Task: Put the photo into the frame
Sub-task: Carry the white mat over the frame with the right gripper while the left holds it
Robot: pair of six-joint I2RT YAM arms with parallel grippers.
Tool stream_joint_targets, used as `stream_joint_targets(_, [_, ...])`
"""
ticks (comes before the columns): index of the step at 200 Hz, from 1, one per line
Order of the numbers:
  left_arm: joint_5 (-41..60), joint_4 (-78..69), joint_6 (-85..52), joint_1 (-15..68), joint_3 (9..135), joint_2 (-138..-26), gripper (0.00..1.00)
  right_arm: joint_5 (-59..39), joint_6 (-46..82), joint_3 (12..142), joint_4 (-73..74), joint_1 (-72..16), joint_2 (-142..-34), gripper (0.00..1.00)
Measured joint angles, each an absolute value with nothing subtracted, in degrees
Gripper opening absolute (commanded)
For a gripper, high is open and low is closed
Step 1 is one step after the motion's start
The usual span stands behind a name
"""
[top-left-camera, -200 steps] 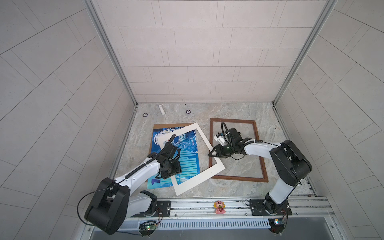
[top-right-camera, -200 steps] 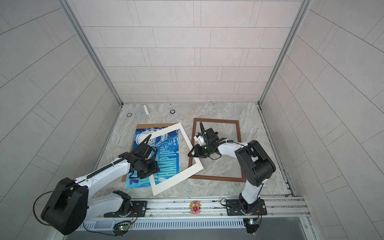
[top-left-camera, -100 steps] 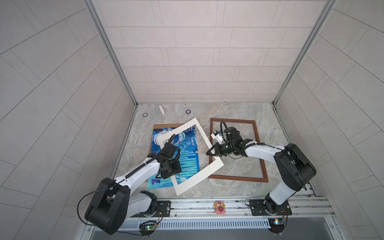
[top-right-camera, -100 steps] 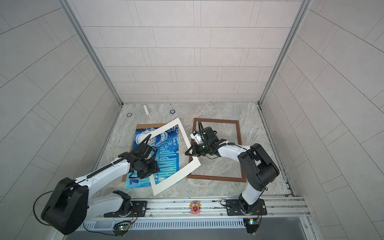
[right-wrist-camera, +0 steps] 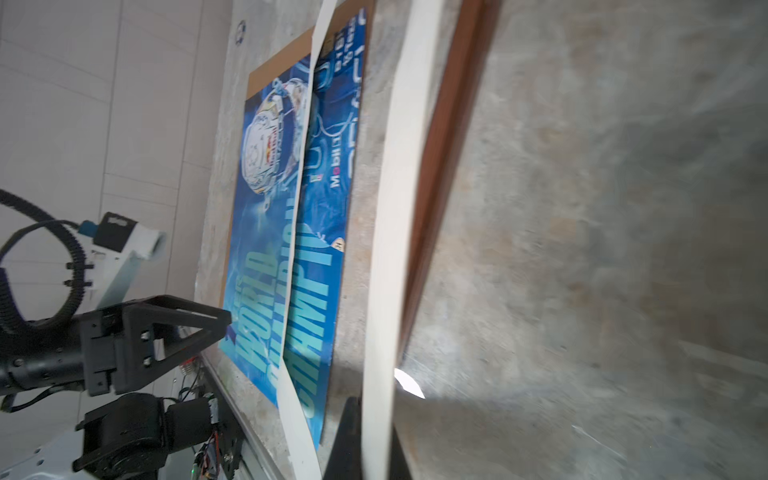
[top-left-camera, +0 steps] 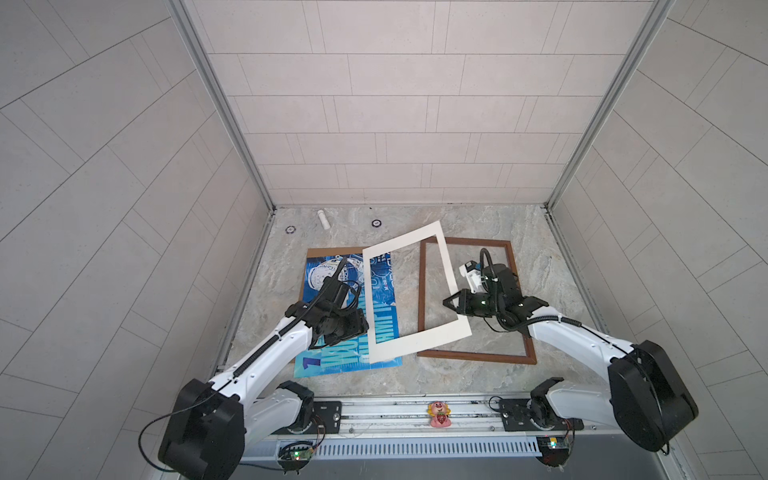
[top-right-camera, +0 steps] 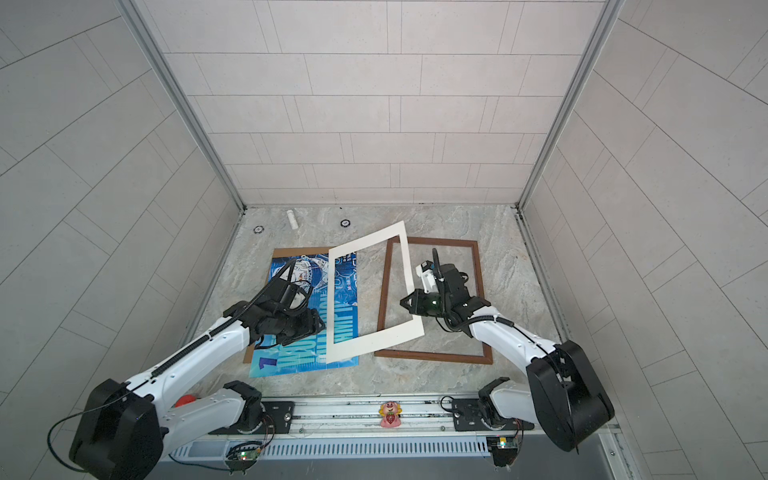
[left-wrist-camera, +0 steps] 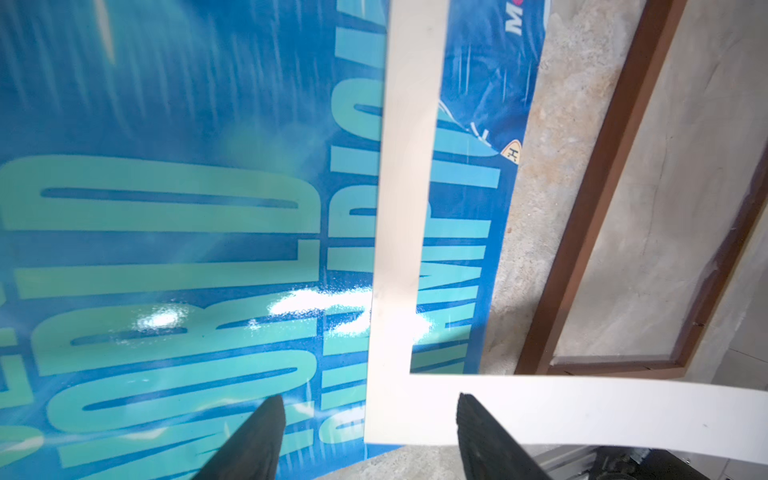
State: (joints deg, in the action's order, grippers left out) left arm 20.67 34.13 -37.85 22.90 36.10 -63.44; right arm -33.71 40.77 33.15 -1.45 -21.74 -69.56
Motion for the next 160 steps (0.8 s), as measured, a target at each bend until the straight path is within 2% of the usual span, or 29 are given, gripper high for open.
stream_joint_targets(45, [31.05,28.67,-37.52,23.05,35.22,-68.75,0.71,-33.3,42.78,28.49,-6.52,-12.27,-58.89,0.0])
stream_joint_targets(81, [36.56,22.46,-38.85,25.1,34.04,-73.21,0.72,-43.0,46.81,28.42,-7.9,-0.82,-59.02,0.0])
stream_joint_targets(122, [41.82,10.87,-43.94,25.98,32.16,-77.69,0.74,-56.07,53.49,28.47,-7.55,4.86,-63.02,0.0])
stream_joint_targets(142, [43.75,5.34,-46.0,26.52,32.14,-79.88,0.74,-60.16,59.88,27.05,-2.02,6.02,-63.24,0.0])
stream_joint_targets(160, [44.77,2.11,-46.98,26.94,32.14,-81.32,0.74,-62.89,69.97,23.09,10.5,6.13,-63.68,0.0])
